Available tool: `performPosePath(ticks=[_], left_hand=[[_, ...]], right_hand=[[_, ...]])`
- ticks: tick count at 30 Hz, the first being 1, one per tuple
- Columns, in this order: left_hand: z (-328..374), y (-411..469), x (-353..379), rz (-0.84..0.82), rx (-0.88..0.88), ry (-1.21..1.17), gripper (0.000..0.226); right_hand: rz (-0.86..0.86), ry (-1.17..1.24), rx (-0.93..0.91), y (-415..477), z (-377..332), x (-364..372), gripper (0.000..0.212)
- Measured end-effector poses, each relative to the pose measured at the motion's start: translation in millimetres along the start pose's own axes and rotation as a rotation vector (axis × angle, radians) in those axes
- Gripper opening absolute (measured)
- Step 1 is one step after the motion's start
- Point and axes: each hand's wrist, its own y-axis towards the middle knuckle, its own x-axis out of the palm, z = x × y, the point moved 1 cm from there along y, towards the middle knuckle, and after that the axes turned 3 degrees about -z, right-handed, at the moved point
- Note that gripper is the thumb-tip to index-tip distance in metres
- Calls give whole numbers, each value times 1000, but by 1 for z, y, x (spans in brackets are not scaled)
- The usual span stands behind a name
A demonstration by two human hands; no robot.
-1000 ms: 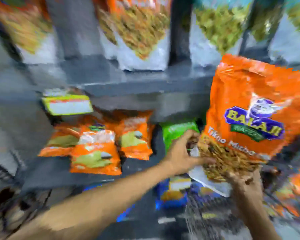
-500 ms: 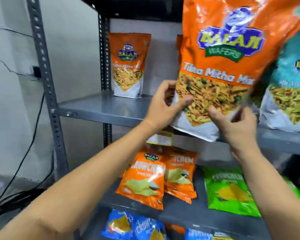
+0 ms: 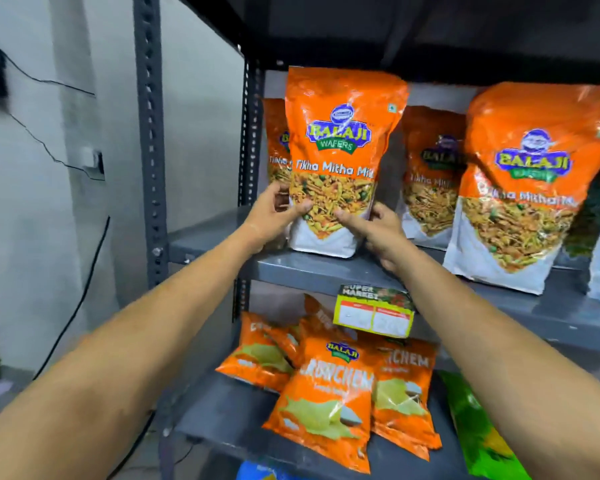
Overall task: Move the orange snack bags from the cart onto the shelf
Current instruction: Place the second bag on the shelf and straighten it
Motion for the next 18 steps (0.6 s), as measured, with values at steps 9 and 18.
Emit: performPosePath(ticks=[9, 18], left_hand=[[-4, 2, -13, -5, -83, -98, 59], [-2, 4, -40, -60, -142, -70, 62]], right_hand=[[11, 185, 88, 0, 8, -24, 36], [-37, 77, 31, 7, 6, -6, 37]])
